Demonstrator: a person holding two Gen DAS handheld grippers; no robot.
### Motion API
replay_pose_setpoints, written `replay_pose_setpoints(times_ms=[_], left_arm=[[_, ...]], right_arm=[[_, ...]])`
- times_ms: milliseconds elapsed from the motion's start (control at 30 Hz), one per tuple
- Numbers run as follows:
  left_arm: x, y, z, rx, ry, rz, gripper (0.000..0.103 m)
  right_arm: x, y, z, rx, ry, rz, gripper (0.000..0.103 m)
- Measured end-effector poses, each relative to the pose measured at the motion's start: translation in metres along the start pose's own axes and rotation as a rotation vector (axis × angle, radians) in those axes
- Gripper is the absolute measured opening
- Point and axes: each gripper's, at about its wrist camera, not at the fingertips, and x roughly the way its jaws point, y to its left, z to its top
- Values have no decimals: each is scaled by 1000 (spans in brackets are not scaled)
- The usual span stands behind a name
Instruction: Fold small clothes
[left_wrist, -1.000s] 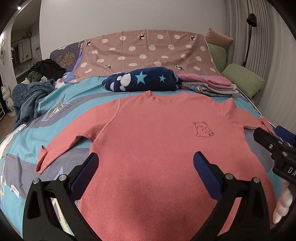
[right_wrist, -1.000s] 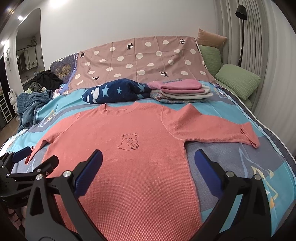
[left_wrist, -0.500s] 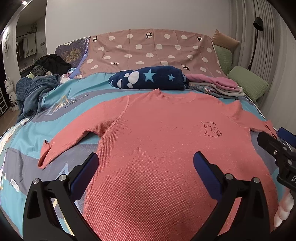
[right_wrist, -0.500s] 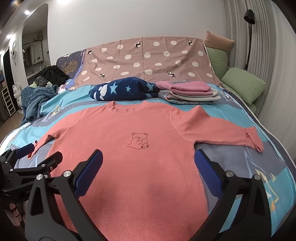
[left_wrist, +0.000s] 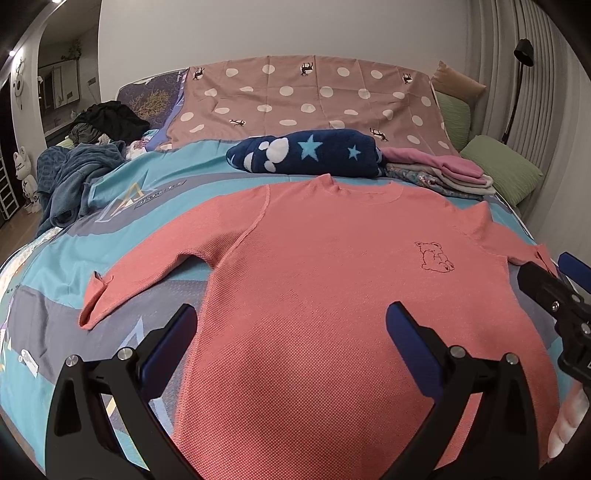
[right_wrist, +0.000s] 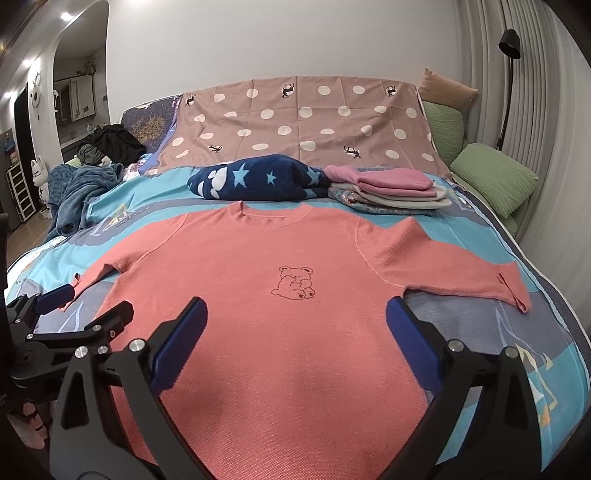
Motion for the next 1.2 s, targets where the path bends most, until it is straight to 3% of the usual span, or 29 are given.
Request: replay_pose_setpoints(times_ms=[733, 867, 967, 1033, 1100, 1200], left_arm=[[2, 5, -2, -7, 4, -9, 102], [3, 8, -2, -14, 7, -13, 101], [5, 20, -2, -46, 12, -50, 91], [9, 37, -2, -98, 25, -68, 82], [16, 61, -2, -144, 46, -28, 80], [27, 108, -1, -177, 68, 155, 78]], right_arm=[[6, 3, -3, 1, 20, 12, 88], [9, -2, -5, 9, 30, 30, 78], [15, -6, -7, 22, 56, 69, 64], [19, -10, -8, 38, 76, 83, 62], [22, -13, -9, 48, 87, 73, 62], [24, -17, -11, 48, 97, 54, 62]])
